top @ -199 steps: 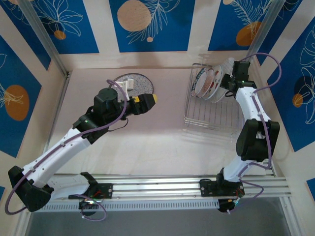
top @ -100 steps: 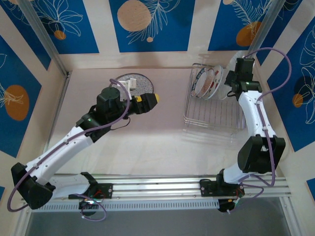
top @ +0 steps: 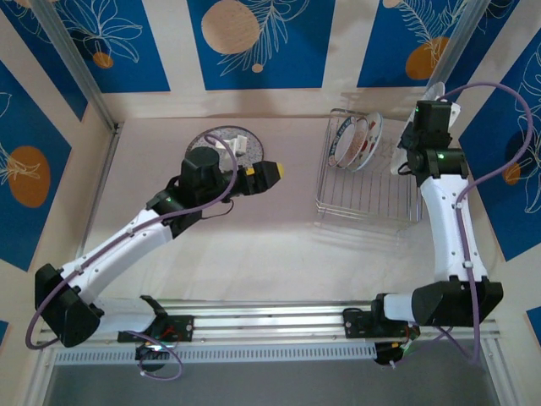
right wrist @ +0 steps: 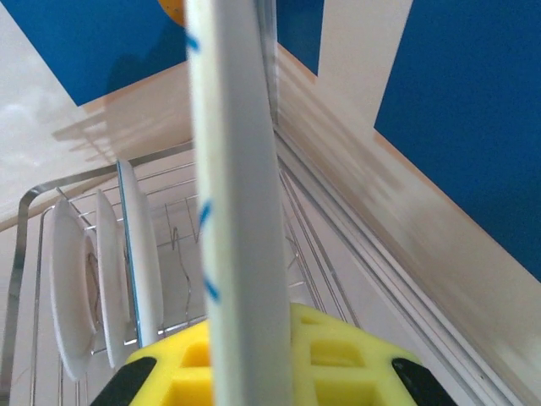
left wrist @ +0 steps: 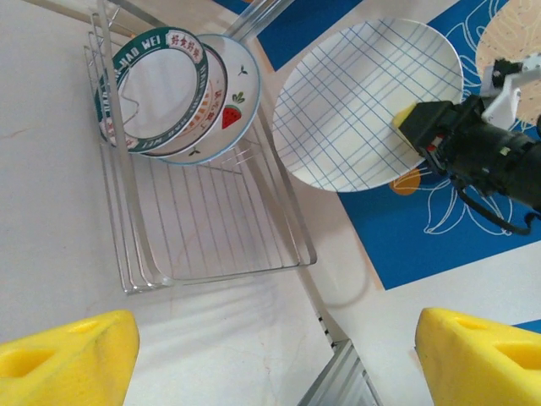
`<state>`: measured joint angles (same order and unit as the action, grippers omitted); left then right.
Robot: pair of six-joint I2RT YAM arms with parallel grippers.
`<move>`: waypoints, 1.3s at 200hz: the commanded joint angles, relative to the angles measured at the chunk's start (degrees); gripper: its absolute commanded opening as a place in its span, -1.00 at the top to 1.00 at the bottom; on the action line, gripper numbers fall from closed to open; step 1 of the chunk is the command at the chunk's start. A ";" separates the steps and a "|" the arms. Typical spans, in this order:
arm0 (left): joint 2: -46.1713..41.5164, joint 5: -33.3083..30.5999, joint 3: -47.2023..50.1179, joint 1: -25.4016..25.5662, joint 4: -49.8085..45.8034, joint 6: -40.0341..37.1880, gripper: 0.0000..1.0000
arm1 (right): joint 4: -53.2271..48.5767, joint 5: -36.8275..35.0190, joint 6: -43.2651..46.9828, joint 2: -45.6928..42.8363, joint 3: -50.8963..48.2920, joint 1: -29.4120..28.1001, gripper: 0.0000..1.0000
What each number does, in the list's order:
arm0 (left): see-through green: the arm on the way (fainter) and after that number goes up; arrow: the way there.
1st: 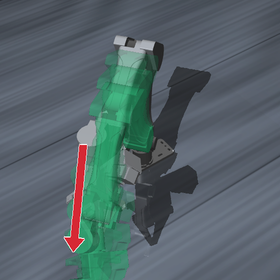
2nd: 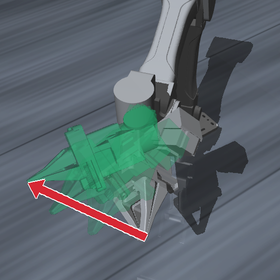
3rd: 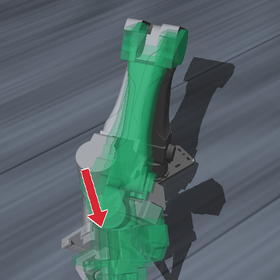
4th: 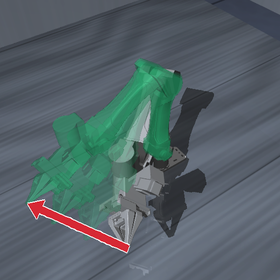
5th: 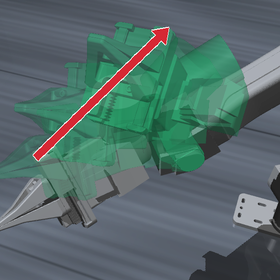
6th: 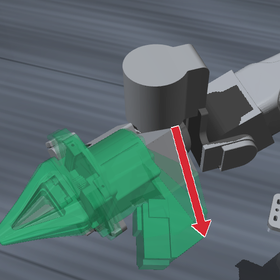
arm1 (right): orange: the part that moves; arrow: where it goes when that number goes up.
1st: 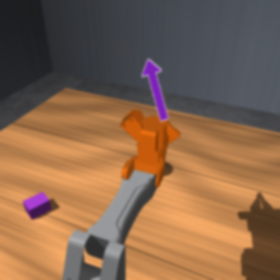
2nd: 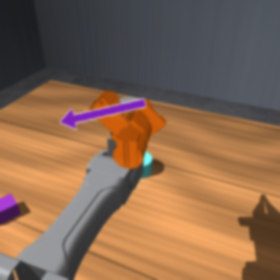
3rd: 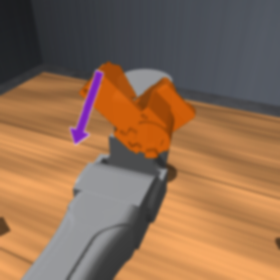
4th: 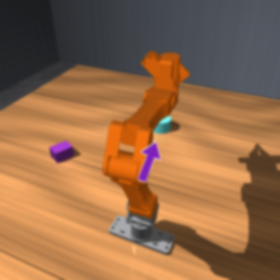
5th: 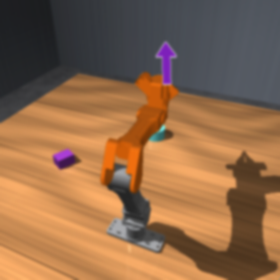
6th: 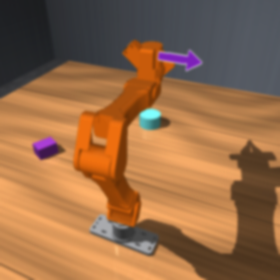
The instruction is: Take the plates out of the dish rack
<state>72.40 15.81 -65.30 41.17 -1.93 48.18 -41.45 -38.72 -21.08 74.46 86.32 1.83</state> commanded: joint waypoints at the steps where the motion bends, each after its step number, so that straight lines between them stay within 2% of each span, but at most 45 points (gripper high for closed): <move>1: 1.20 2.65 -1.15 0.32 4.18 3.31 -0.70 | -3.97 -3.23 -4.28 -3.29 4.26 -1.83 1.00; 58: 4.77 4.72 -0.10 0.49 9.93 8.95 -0.70 | -16.77 -4.45 -10.24 -8.54 8.98 -5.90 1.00; 134: 14.17 9.05 -0.23 3.54 21.08 20.90 -0.71 | -28.39 3.10 -16.81 -13.01 15.16 -6.74 1.00; 183: 22.94 11.39 -2.71 7.11 31.65 29.36 -0.68 | -28.89 13.00 -20.17 -14.84 15.34 -6.37 1.00; 206: 24.75 10.36 -3.78 8.48 31.15 30.48 -0.66 | -25.83 19.10 -20.96 -16.11 13.13 -6.20 1.00; 260: 29.65 10.58 -4.09 9.08 42.54 38.77 -0.56 | -19.32 34.26 -21.90 -17.64 7.79 -4.03 1.00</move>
<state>99.98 25.54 -67.26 49.82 32.23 82.17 -68.07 -15.59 -41.19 57.39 95.66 -3.64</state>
